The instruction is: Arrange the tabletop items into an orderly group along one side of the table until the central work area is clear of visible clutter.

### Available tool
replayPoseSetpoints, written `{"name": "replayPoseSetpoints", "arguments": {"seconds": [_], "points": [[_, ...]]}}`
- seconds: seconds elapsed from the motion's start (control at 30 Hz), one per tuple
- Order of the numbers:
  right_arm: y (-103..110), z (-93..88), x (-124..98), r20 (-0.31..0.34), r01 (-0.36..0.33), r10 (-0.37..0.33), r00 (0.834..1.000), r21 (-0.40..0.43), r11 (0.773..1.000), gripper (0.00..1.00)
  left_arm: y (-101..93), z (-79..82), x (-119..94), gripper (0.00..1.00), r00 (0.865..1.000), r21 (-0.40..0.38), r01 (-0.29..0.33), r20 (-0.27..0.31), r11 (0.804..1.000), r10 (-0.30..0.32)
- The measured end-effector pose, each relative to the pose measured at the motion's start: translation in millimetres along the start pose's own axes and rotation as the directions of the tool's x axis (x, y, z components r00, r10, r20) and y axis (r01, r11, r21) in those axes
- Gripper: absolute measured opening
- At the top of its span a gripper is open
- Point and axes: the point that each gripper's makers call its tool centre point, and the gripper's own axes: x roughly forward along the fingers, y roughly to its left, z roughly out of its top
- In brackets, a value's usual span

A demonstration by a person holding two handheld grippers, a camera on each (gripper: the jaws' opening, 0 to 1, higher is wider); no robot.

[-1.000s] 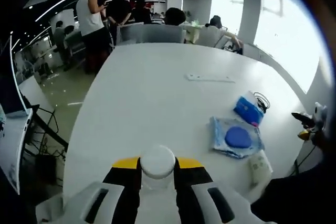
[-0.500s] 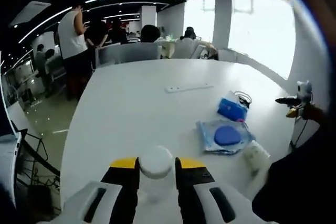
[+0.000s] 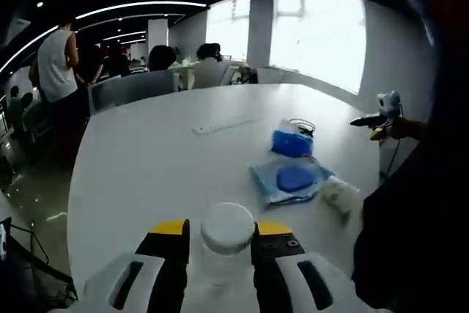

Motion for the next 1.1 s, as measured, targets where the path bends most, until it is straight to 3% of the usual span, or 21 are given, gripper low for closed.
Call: {"name": "replayPoseSetpoints", "arguments": {"seconds": [0.1,0.27,0.57,0.83,1.1], "points": [[0,-0.3,-1,0.000,0.006,-0.006,1.000,0.002,1.000,1.00,-0.1,2.8,6,0.27,0.999,0.032,0.031,0.025,0.999,-0.032],[1,-2.3,-1,-0.005,0.010,-0.010,1.000,0.006,1.000,0.99,19.4,-0.3,5,0.25,0.998,0.046,0.031,0.062,0.998,-0.034],[1,0.0,5,-0.006,0.001,-0.001,1.000,0.004,1.000,0.99,41.9,-5.0,7,0.23,0.998,0.005,0.022,0.057,1.000,-0.023],[0,3.2,9,-0.001,-0.001,0.001,1.000,0.004,1.000,0.99,22.4,3.9,12,0.22,0.998,-0.013,0.044,0.048,0.999,-0.043],[-2,4.5,12,-0.004,-0.005,0.005,1.000,0.004,1.000,0.99,12.1,33.4,20,0.22,0.995,0.008,0.048,0.084,0.999,-0.049]]}}
